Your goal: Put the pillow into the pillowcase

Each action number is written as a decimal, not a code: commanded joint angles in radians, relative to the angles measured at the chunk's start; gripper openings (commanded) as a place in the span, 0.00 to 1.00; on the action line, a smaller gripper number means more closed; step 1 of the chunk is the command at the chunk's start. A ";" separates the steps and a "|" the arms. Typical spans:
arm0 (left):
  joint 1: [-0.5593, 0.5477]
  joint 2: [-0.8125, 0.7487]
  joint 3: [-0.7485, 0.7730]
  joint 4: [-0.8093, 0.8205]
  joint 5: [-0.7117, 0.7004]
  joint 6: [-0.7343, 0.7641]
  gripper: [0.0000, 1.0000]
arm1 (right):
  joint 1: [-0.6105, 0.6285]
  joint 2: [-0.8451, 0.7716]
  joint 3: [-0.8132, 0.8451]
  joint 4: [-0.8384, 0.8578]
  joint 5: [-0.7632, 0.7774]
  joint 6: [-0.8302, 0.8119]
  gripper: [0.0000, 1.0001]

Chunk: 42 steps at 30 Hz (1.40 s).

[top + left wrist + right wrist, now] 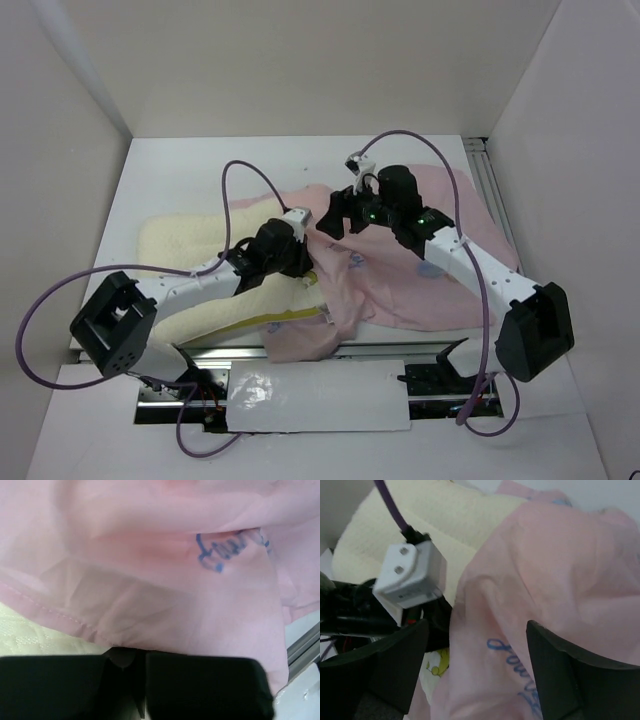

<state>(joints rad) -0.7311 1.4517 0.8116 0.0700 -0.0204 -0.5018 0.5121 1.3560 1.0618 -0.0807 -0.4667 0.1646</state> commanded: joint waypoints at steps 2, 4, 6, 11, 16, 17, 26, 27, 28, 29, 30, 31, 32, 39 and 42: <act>0.016 -0.059 0.023 -0.079 0.013 0.048 0.17 | -0.023 -0.028 0.078 -0.192 0.204 0.035 0.88; 0.016 -0.111 0.023 -0.146 0.013 0.048 0.31 | -0.058 -0.017 0.108 -0.203 0.279 0.044 0.88; 0.016 -0.146 0.035 -0.260 -0.010 0.017 0.52 | -0.073 -0.002 0.139 -0.217 0.301 0.044 0.88; 0.031 -0.195 0.125 -0.513 -0.116 -0.082 1.00 | -0.084 0.103 0.199 -0.200 0.304 0.044 0.85; 0.169 -0.105 0.248 -0.723 -0.190 -0.211 1.00 | -0.037 0.231 0.277 -0.226 0.229 0.020 0.82; 0.188 -0.074 0.248 -0.723 -0.176 -0.222 1.00 | -0.026 0.245 0.277 -0.240 0.252 0.007 0.82; 0.276 0.108 0.173 -0.526 0.014 -0.159 0.80 | 0.062 0.362 0.242 -0.217 0.241 0.018 0.80; 0.276 0.133 0.184 -0.495 0.032 -0.159 0.72 | 0.062 0.380 0.251 -0.205 0.241 0.018 0.80; 0.276 0.178 0.184 -0.475 0.052 -0.146 0.63 | 0.062 0.422 0.263 -0.194 0.241 0.018 0.79; 0.276 0.203 0.207 -0.455 0.071 -0.146 0.46 | 0.062 0.443 0.280 -0.194 0.250 0.018 0.79; 0.276 0.228 0.218 -0.438 0.104 -0.132 0.26 | 0.062 0.465 0.327 -0.194 0.276 0.018 0.78; 0.276 0.252 0.231 -0.429 0.114 -0.132 0.05 | 0.062 0.503 0.349 -0.205 0.290 0.018 0.76; 0.285 0.298 0.262 -0.420 0.123 -0.123 0.00 | 0.062 0.518 0.369 -0.223 0.299 0.018 0.76; 0.306 0.345 0.363 -0.332 0.114 -0.021 0.00 | 0.037 0.549 0.536 -0.289 0.446 -0.036 0.79; 0.315 0.332 0.396 -0.309 0.076 0.021 0.00 | 0.037 0.569 0.622 -0.329 0.523 -0.056 0.80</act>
<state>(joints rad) -0.4206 1.7458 1.1854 -0.3515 0.0784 -0.5671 0.5533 1.9190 1.5734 -0.3862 -0.0486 0.1501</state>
